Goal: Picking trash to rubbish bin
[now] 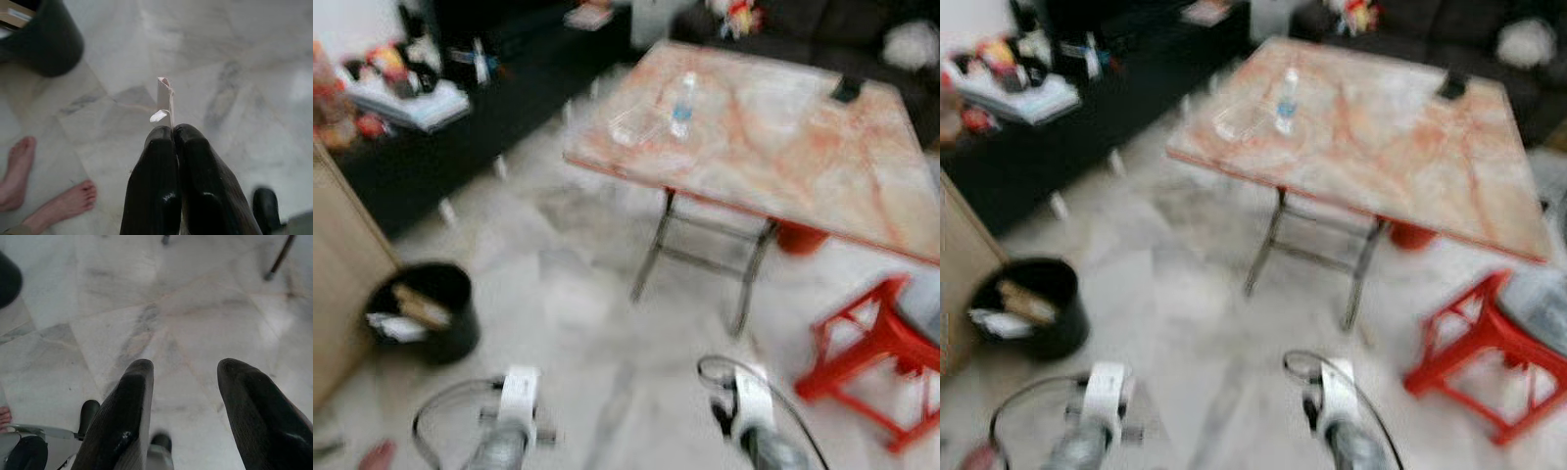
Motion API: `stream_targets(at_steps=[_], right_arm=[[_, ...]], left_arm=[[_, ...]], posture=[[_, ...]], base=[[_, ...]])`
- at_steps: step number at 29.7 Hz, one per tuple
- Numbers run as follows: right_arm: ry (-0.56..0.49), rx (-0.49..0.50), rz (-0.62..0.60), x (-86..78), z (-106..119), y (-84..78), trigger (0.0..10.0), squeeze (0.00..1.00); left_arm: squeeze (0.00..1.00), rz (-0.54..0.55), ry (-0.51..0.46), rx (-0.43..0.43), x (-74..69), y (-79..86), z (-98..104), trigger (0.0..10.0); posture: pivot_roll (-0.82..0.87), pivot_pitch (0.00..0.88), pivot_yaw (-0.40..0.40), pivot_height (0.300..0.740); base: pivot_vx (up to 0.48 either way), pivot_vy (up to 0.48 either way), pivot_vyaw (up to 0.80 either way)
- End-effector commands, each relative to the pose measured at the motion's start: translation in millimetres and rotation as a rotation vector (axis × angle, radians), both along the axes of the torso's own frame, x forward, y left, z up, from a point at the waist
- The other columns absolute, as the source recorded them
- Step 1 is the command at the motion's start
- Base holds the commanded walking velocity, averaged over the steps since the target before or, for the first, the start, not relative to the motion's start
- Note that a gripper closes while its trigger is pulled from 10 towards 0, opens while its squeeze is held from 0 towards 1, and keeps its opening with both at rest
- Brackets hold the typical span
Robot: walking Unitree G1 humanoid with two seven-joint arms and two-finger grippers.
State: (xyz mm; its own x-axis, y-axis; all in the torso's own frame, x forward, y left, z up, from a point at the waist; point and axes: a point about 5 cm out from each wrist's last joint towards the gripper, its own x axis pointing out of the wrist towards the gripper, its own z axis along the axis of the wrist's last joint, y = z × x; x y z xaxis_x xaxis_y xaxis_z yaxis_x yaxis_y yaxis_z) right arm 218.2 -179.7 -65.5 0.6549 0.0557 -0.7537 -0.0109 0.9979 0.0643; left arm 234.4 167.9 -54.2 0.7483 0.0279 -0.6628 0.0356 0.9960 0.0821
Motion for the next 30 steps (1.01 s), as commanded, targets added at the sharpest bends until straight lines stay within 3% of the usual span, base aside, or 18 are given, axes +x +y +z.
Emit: stream_targets(at_steps=[1,16,27,30], right_arm=[[0.024,-0.030,-0.017,-6.5,-2.7,-11.4,10.0,0.00],[0.012,-0.032,-0.024,-4.2,-1.0,-12.7,10.0,0.00],[0.008,-0.017,-0.026,-3.7,-1.1,-9.6,10.0,0.00],[0.006,-0.041,-0.019,-4.5,-1.4,-10.4,10.0,0.00]], left_arm=[[0.00,-0.024,0.013,-0.010,-2.3,-9.9,-2.4,10.0],[0.00,-0.025,0.003,-0.011,0.8,-11.0,-0.4,10.0],[0.00,-0.028,0.007,-0.007,-0.6,-9.0,-1.2,10.0],[0.00,-0.027,0.006,-0.005,-0.7,-8.3,-1.1,10.0]], posture=[[0.03,0.087,-0.087,0.740],[0.03,0.097,-0.088,0.740],[0.03,0.100,-0.084,0.740],[0.04,0.099,-0.083,0.740]], base=[[0.349,0.000,0.80],[0.320,0.000,0.80],[0.293,0.000,0.00],[0.316,0.000,0.73]])
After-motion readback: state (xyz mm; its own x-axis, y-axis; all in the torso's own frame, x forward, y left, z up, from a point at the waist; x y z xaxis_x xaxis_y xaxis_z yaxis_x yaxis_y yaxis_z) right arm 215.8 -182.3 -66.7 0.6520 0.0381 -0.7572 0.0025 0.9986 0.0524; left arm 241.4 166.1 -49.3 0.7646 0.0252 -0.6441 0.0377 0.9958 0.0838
